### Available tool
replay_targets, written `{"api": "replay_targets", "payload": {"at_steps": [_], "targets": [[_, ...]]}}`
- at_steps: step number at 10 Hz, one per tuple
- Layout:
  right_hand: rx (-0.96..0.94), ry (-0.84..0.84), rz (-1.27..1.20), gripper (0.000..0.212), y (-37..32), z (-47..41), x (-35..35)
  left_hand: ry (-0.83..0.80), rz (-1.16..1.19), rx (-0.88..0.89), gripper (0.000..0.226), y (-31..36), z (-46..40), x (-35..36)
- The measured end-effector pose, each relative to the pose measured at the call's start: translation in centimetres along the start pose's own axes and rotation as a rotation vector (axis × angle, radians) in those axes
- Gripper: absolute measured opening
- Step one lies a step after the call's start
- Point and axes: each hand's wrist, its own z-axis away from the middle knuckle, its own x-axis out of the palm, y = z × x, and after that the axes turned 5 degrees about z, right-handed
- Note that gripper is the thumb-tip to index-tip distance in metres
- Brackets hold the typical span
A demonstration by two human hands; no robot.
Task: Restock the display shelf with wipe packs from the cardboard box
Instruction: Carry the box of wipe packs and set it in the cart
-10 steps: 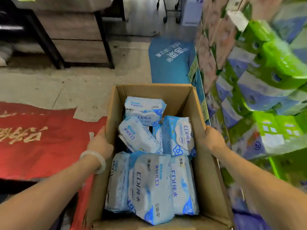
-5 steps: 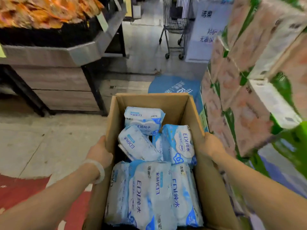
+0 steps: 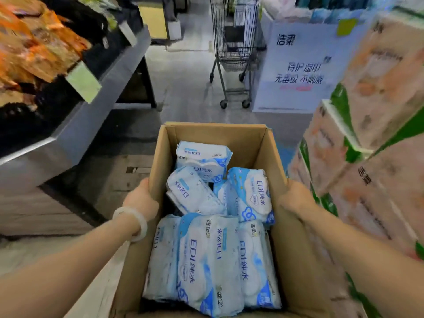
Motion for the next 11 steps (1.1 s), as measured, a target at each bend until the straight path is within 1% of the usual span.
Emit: {"api": "replay_targets", "payload": {"at_steps": [1, 2, 4, 5, 6, 7, 8, 9, 10, 11], "targets": [[-0.020, 0.002, -0.005, 0.015, -3.5, -11.0, -2.7, 0.004, 0.054, -0.036, 0.059, 6.0, -9.1, 0.5], [-0.031, 0.012, 0.066, 0.016, -7.2, -20.5, -5.6, 0.000, 0.075, -0.048, 0.058, 11.2, -18.1, 0.9], [-0.044, 0.023, 0.091, 0.019, -13.2, -40.8, -10.7, -0.030, 0.077, -0.057, 0.059, 22.3, -36.5, 1.8], [-0.022, 0.001, 0.094, 0.015, -16.0, -50.5, -13.1, -0.048, 0.082, -0.048, 0.056, 28.3, -45.8, 1.9], [-0.013, -0.024, 0.100, 0.015, -19.3, -59.8, -16.3, -0.056, 0.079, -0.046, 0.054, 34.7, -54.5, 1.5], [-0.019, -0.033, 0.123, 0.013, -22.7, -68.9, -19.8, -0.054, 0.032, -0.029, 0.053, 40.5, -64.1, 1.6], [-0.049, -0.034, 0.063, 0.034, -26.1, -79.0, -23.3, -0.024, 0.029, -0.027, 0.054, 46.6, -73.6, 2.0], [-0.065, -0.007, 0.049, 0.033, -28.8, -88.3, -26.9, -0.004, 0.020, -0.021, 0.052, 52.7, -82.3, 2.0], [-0.084, 0.046, 0.135, 0.031, -33.4, -98.7, -32.9, 0.000, 0.011, 0.002, 0.048, 59.1, -91.1, 0.9], [-0.105, 0.076, 0.163, 0.029, -37.5, -107.6, -38.5, 0.027, 0.028, 0.050, 0.039, 66.1, -99.5, -0.9]]}}
